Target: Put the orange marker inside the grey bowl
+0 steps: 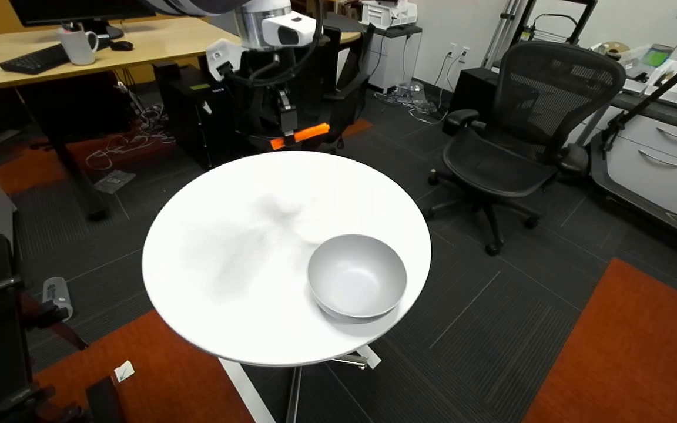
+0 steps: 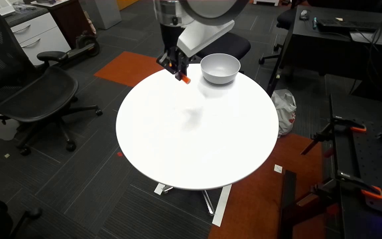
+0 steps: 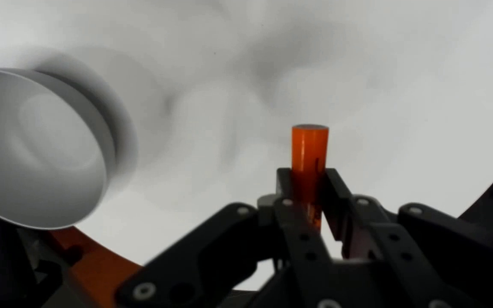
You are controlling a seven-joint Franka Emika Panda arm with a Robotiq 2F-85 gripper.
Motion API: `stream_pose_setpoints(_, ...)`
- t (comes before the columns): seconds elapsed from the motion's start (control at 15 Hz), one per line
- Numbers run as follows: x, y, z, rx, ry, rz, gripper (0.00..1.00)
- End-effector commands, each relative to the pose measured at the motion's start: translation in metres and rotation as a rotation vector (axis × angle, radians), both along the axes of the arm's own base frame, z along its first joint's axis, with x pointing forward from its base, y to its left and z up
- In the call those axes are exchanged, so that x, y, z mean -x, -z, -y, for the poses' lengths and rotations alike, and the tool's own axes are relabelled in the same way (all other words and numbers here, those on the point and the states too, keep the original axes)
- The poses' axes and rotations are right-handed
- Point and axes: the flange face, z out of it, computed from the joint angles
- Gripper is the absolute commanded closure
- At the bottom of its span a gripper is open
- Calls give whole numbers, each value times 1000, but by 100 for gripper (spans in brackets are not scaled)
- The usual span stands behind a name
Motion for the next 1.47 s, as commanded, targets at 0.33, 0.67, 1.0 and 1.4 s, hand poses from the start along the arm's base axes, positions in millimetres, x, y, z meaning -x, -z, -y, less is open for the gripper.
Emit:
stream_pose_setpoints(0.33,72,-43,117,-136,402,169,95)
stream_pose_setpoints(0.67,75,-47,167,-173,522,175,95)
stream_pose_setpoints(1.0,78,-31,203,-199,596,128,95)
stream_pose_setpoints(1.4,79,-1,232,-237,671,80,95)
